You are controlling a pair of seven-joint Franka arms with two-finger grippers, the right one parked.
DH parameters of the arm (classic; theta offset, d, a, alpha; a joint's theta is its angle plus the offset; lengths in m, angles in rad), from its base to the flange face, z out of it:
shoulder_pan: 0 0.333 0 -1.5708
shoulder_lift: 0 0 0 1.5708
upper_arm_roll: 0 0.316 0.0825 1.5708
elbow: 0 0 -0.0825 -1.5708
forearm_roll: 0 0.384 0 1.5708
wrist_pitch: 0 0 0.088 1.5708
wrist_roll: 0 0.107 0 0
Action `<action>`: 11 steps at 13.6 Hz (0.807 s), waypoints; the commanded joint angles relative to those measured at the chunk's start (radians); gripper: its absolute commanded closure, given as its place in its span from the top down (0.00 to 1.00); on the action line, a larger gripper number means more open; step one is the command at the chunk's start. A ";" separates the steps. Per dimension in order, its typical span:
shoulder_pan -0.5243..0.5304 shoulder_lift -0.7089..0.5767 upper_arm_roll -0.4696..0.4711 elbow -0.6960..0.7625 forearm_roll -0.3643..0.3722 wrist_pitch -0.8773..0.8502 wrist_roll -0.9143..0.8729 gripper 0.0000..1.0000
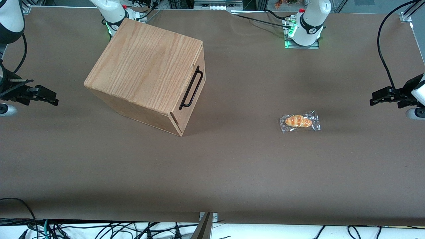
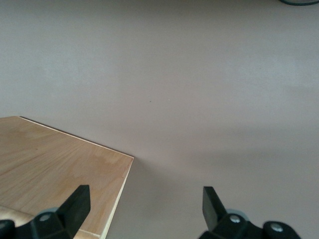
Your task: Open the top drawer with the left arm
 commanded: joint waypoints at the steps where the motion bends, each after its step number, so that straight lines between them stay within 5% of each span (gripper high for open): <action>1: 0.005 0.004 -0.002 0.029 0.009 -0.006 0.021 1.00; 11: 0.003 0.050 -0.005 0.097 0.000 -0.009 0.018 1.00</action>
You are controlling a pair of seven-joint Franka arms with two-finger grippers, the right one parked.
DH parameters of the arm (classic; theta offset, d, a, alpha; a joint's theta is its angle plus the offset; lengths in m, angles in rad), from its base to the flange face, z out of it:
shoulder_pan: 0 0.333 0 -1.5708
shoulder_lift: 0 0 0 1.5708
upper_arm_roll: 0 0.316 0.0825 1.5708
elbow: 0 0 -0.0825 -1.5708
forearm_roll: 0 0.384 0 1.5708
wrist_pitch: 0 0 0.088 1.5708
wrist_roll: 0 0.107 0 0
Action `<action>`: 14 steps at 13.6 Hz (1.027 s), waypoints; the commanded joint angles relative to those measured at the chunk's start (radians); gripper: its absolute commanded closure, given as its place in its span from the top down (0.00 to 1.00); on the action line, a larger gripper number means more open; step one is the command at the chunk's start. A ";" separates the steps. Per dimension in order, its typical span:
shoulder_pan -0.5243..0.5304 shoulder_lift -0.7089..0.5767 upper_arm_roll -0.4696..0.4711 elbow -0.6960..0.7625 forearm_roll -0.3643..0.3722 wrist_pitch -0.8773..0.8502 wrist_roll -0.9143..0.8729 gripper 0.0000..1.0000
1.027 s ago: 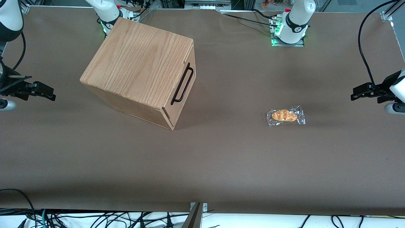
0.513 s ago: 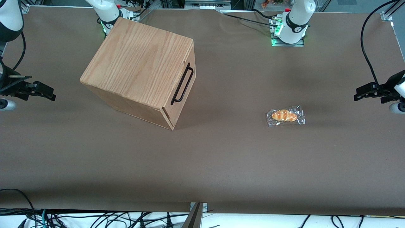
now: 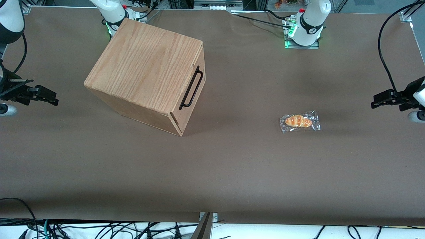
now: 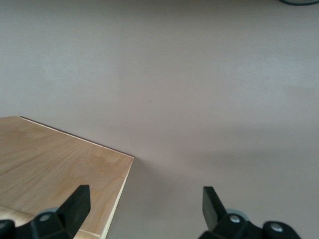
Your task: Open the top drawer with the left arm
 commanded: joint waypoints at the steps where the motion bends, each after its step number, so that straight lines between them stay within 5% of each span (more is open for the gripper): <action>1: -0.005 0.025 -0.006 0.052 0.000 -0.018 0.015 1.00; 5: -0.009 0.021 -0.015 0.052 -0.005 -0.018 0.016 1.00; 14: -0.012 0.019 -0.268 0.067 -0.049 -0.020 -0.103 1.00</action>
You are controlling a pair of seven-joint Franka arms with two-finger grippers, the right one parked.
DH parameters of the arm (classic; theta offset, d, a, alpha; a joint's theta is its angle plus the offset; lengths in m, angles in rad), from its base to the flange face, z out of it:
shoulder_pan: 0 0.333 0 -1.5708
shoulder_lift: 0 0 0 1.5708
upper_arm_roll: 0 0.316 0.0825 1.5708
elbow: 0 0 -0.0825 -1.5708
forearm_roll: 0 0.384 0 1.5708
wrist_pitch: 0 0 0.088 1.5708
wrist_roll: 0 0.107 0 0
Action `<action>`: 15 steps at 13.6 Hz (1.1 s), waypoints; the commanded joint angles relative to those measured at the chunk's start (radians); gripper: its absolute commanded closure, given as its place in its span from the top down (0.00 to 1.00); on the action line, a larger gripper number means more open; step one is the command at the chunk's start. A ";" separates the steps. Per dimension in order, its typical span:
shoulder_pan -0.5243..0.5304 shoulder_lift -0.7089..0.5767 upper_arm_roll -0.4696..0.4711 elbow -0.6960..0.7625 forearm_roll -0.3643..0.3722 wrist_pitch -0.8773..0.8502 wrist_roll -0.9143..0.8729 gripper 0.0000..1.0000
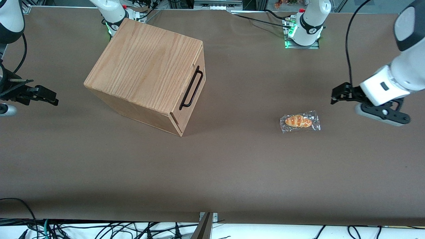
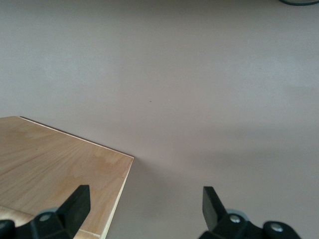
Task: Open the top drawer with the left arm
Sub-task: 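Move the open left gripper toward the black drawer handle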
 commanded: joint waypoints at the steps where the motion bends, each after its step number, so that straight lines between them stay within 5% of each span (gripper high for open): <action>1: -0.002 0.018 -0.018 0.052 -0.027 -0.018 -0.073 1.00; 15: -0.332 0.065 -0.024 0.061 -0.028 -0.001 -0.544 1.00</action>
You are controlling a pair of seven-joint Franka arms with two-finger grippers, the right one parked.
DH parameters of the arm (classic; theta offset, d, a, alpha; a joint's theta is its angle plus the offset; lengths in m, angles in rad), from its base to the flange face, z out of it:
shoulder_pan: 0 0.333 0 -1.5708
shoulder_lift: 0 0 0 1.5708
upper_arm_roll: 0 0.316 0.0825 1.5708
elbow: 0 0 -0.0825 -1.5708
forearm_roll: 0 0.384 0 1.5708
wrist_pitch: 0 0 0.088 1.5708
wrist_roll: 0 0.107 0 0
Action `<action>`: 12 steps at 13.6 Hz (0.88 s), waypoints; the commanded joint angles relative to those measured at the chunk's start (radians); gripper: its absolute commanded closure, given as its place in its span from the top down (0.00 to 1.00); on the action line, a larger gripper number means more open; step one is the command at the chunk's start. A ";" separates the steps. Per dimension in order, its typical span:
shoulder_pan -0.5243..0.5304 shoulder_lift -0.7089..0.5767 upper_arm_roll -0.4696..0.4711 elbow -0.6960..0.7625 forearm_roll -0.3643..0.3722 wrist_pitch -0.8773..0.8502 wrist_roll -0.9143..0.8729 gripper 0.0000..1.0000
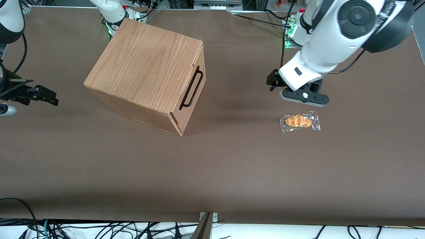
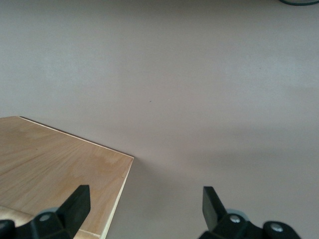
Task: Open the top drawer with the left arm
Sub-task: 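Move the open left gripper toward the black drawer handle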
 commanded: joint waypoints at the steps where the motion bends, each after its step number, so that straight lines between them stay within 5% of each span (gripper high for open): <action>1: -0.064 0.036 0.009 0.049 -0.024 0.013 -0.108 1.00; 12: -0.253 0.157 0.009 0.086 -0.026 0.125 -0.390 1.00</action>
